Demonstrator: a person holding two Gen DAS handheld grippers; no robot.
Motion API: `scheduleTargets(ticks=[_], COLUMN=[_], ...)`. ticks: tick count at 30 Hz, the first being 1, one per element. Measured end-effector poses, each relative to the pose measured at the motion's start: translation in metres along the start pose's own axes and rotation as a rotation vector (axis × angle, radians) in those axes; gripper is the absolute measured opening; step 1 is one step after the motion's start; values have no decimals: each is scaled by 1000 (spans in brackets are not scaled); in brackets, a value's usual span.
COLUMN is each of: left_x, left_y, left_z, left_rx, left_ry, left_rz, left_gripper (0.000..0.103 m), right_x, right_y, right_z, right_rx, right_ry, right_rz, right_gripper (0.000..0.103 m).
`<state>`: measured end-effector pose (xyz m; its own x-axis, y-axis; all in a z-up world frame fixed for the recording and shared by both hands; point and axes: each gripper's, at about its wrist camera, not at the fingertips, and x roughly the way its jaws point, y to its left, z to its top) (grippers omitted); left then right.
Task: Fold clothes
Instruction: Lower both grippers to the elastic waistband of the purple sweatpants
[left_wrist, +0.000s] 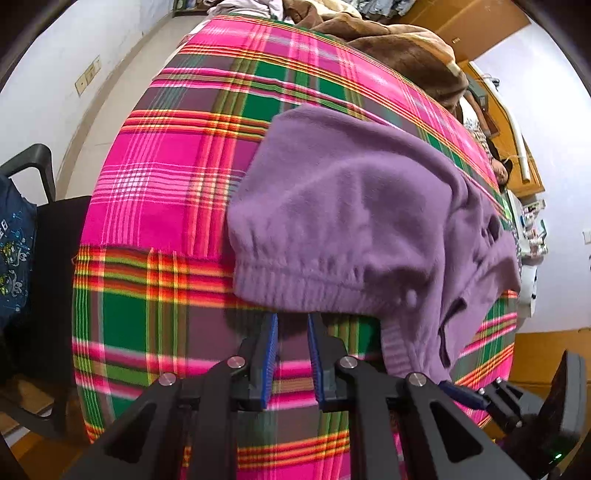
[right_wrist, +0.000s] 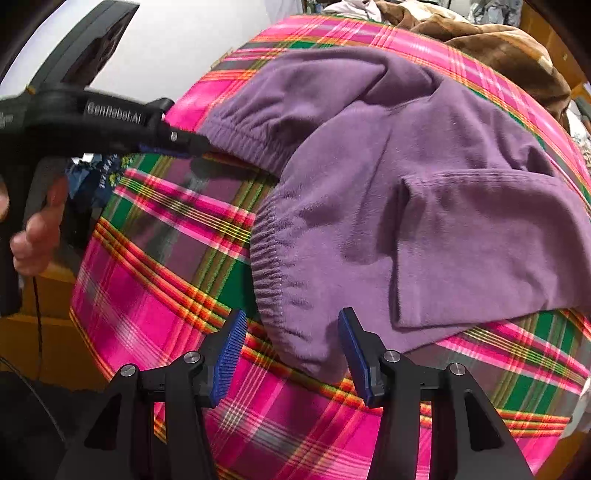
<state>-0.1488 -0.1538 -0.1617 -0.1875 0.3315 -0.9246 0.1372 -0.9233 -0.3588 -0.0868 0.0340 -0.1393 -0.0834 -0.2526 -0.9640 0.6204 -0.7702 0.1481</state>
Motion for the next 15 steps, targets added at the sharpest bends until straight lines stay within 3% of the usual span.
scheduleTargets(ticks=[4,6,9,15], left_x=[9,15,21,30], left_y=[5,7,10,20], left_z=[7,9,12,20], left_rx=[-15,-24,-41,-122], left_ry=[8,13,14,18], left_rz=[-9,-12,-23,-62], left_gripper=[19,19,19,19], right_x=[14,20,22,24], right_y=[-1,-2,-5,-10], right_z=[4,6,8,8], right_rx=[-9,-12,-8,4], right_ry=[25,38,37,39], right_rz=[-16,-26,-32,-19], right_gripper=[51,34,19,15])
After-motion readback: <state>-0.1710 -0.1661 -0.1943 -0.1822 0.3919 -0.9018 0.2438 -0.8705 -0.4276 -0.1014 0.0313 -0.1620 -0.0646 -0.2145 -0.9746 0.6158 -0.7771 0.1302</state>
